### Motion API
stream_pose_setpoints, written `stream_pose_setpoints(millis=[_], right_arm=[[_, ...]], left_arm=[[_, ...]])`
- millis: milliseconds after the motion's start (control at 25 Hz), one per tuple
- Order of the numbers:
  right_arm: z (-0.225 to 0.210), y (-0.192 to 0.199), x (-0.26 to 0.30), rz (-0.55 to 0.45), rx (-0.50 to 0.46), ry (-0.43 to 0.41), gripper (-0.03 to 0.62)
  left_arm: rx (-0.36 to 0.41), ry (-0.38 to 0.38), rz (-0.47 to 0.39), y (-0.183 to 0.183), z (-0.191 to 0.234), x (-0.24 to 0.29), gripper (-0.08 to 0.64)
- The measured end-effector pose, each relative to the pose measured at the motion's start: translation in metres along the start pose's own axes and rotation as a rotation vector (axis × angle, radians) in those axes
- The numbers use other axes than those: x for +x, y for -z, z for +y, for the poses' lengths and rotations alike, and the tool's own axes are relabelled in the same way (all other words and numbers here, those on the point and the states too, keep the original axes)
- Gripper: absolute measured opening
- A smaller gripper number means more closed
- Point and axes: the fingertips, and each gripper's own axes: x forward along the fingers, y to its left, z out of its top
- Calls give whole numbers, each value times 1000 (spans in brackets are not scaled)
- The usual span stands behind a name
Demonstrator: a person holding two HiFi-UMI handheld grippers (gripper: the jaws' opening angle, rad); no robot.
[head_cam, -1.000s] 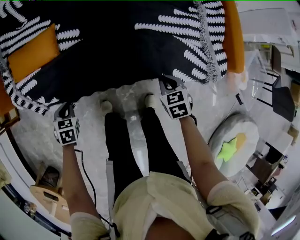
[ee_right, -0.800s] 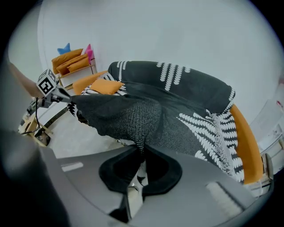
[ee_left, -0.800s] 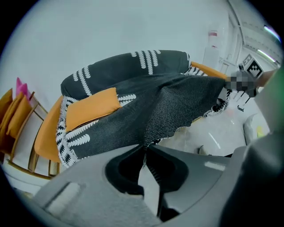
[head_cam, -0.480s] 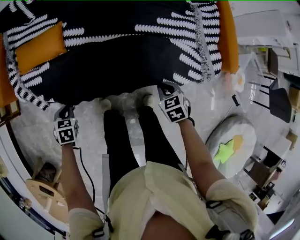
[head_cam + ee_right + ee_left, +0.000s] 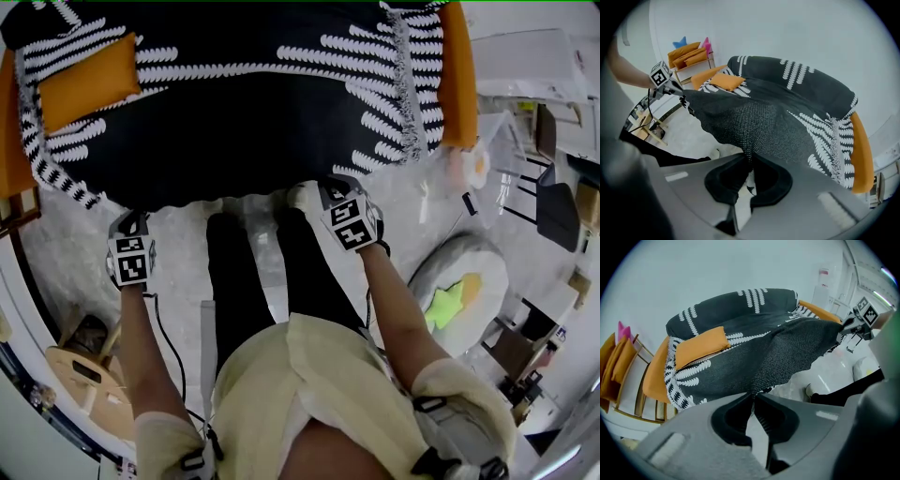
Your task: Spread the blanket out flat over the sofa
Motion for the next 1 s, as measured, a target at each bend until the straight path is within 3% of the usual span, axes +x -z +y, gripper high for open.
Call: stream_pose_setpoints(millis=[400,760,920,1000], right_arm=[[21,20,-1,60,-9,-31,12],[33,29,3,92,23,63,12],[26,29,4,90,6,86,12],[26,31,2,85,-14,94,12]], left_arm=[[9,28,29,10,-3,1,17],[118,196,41,11,-1,14,15],[224,218,20,7,-5,19,17],[240,217,19,10,-6,19,17]])
